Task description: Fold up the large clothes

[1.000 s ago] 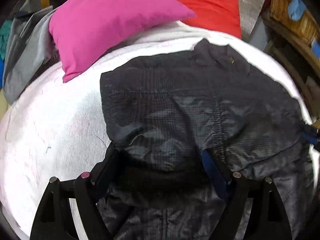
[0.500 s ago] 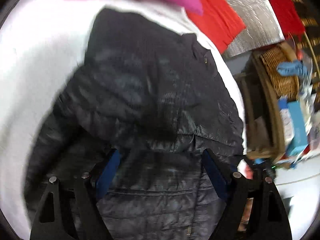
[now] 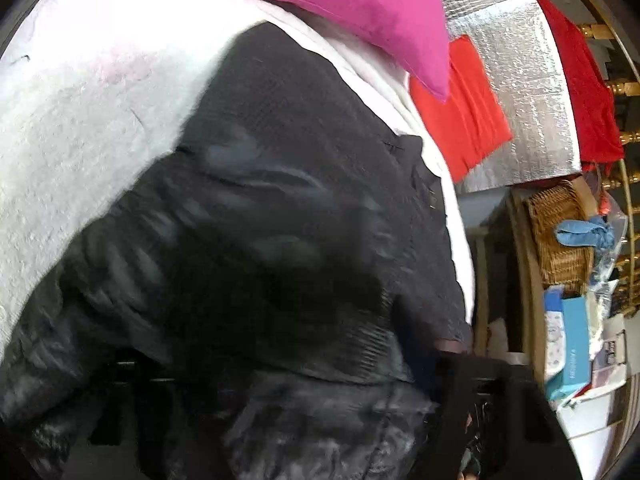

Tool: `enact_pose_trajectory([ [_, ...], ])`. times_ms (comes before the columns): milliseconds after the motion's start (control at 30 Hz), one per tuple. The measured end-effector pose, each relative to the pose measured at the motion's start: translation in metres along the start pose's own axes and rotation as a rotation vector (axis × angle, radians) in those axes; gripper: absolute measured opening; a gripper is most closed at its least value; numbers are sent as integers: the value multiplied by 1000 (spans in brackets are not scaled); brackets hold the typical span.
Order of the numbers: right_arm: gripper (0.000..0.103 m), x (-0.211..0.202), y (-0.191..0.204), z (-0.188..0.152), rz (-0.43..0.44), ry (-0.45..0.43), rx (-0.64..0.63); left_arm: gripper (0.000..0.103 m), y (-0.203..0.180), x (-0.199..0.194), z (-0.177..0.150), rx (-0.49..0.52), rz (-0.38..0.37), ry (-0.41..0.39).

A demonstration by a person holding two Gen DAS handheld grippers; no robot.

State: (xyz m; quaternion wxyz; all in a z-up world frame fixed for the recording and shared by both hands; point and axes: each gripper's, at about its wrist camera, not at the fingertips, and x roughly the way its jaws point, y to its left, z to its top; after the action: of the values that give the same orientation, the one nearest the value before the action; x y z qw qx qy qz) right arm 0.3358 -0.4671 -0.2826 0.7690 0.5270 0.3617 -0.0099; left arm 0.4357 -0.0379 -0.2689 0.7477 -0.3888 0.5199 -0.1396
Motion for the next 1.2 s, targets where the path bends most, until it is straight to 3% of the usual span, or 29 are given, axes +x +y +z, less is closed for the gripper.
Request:
enact_pose_trajectory([
  [100,28,-8,11,-3,-4,-48,-57,26,10,0,2,-48,-16,-15],
  [167,27,-16,25,-10,-18,-85,-127,21,6,-6,1,-22,-18,-34],
  [333,27,-49,36,-30,15,-123,-177,18,-15,-27,-9,75,-24,-75],
  [433,29,-41,28,-30,-24,-70,-180,19,-10,-25,-11,92,15,-49],
  [500,34,-19,9,-23,-78,49,-138,35,-5,-6,-8,77,98,23],
  [567,39,-18,-1,-18,-44,87,-77,35,4,-4,-7,23,74,63],
  [600,48,-24,0,-14,-32,113,-66,38,3,-7,-7,16,76,70],
  [633,62,-30,3,-12,-31,132,-85,41,0,-11,-6,22,81,88],
  [667,69,-36,8,-10,-27,152,-114,49,-4,-15,-7,42,87,114],
  [767,73,-64,23,-5,-43,221,-264,52,-16,-33,-16,132,89,161],
  [867,73,-106,26,1,-7,140,-347,52,-34,-59,-22,305,78,168],
  [967,73,-126,20,10,9,16,-317,57,-40,-91,-22,404,62,90],
  [1067,73,-108,16,21,-149,-76,-293,71,-36,-108,-9,414,95,-27],
  [1133,73,-92,11,29,-238,-88,-283,71,-28,-104,5,394,175,-83],
  [1200,73,-68,10,36,-266,-68,-275,71,-14,-95,21,342,235,-78],
])
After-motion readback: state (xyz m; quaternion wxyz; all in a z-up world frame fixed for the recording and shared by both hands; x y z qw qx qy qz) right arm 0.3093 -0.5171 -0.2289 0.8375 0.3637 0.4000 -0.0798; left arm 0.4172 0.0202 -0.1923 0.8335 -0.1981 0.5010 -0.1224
